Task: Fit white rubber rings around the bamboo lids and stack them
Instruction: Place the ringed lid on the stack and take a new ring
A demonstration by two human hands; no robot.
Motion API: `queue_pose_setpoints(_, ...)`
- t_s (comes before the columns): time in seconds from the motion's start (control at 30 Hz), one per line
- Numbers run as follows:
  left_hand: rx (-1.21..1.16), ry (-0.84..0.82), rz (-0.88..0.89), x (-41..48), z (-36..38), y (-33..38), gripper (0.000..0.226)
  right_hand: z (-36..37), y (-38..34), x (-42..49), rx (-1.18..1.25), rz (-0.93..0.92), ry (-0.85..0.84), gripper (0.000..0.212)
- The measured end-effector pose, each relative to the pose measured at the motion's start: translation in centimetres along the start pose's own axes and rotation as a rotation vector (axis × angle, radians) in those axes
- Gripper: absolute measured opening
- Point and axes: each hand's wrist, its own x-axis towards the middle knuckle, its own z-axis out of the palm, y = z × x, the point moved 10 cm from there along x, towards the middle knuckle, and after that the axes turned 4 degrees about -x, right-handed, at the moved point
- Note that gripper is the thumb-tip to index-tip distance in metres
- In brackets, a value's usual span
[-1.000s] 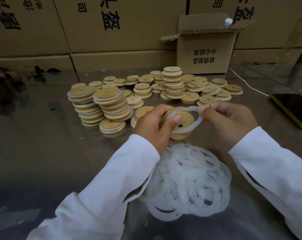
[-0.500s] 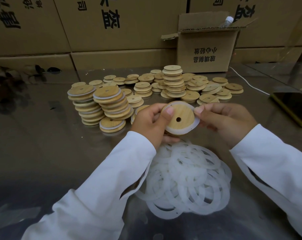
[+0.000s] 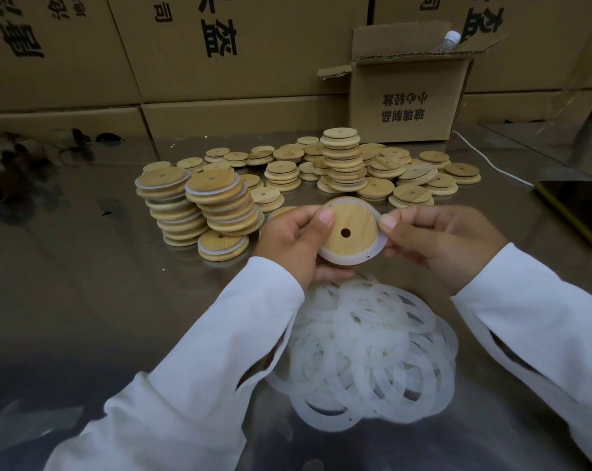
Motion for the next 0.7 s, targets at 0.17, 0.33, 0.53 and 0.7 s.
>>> queue_pose_setpoints(0.17,-0.122,0.005,-0.044,0.3,0.0,-0.3,0.018,0.0,-0.6,-0.1,0.032,-0.033,0.005,0.012)
queue_pose_setpoints(0.33,-0.118,-0.003,-0.024,0.3,0.2,-0.2,0.017,-0.4,-0.8,-0.1,0.068,-0.062,0.049,0.014)
queue_pose_setpoints(0.53,-0.096,0.037,0.015,0.3,0.0,0.0,0.013,-1.0,-0.4,-0.6,0.075,-0.093,0.177,0.01)
queue_pose_setpoints(0.7,-0.197,0.099,0.031,0.3,-0.7,0.2,0.012,-1.2,-0.4,-1.2,0.054,-0.113,0.287,0.017)
